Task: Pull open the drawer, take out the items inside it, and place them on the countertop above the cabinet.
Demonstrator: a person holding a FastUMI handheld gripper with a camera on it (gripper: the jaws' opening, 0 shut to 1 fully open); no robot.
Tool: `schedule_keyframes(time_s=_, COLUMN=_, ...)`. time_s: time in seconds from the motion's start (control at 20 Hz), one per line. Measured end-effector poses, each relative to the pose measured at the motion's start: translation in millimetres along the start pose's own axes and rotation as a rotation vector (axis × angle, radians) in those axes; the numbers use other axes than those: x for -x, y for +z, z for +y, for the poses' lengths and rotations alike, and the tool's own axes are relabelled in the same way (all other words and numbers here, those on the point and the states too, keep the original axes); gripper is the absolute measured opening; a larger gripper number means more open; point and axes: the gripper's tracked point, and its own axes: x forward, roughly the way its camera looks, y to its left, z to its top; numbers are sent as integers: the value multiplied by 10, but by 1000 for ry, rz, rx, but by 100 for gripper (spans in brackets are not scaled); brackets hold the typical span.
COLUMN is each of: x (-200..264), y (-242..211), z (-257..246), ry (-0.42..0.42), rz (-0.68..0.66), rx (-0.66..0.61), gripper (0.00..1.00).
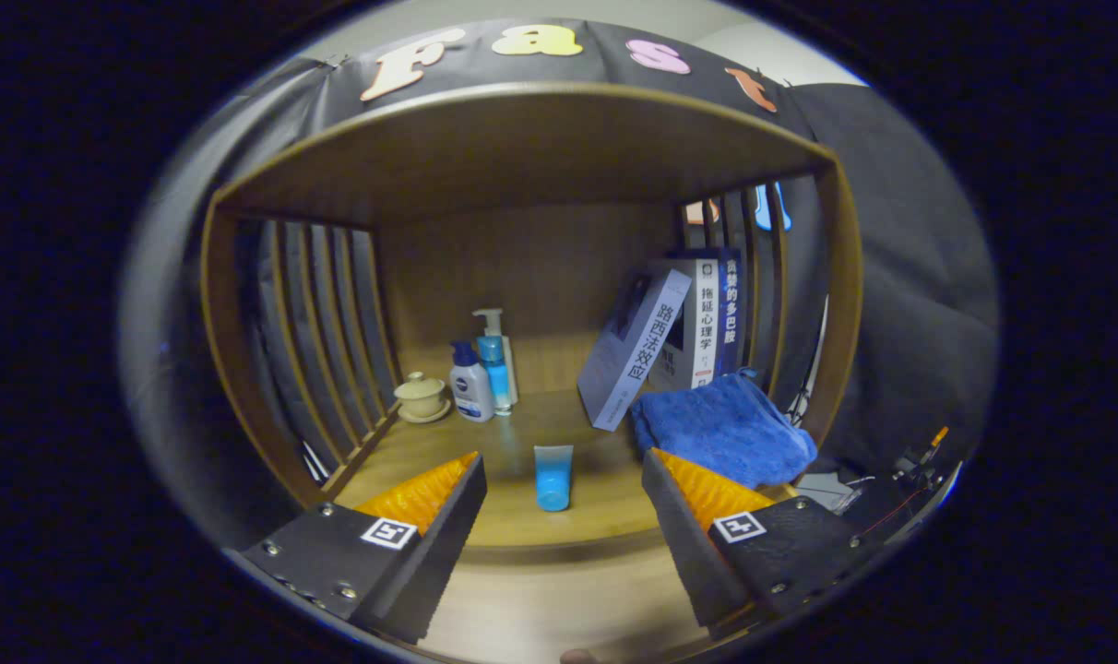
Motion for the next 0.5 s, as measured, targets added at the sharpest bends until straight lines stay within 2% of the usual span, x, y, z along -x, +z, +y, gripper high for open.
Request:
schedule_keyframes(time_s=0.25, x=813, y=-36, z=-25, ry=50, rz=-42, rx=9, gripper=100)
schedule_keyframes(time_s=0.5, x=1375, y=-357, z=-240, ry=37, rz=-77, rx=53, gripper=100)
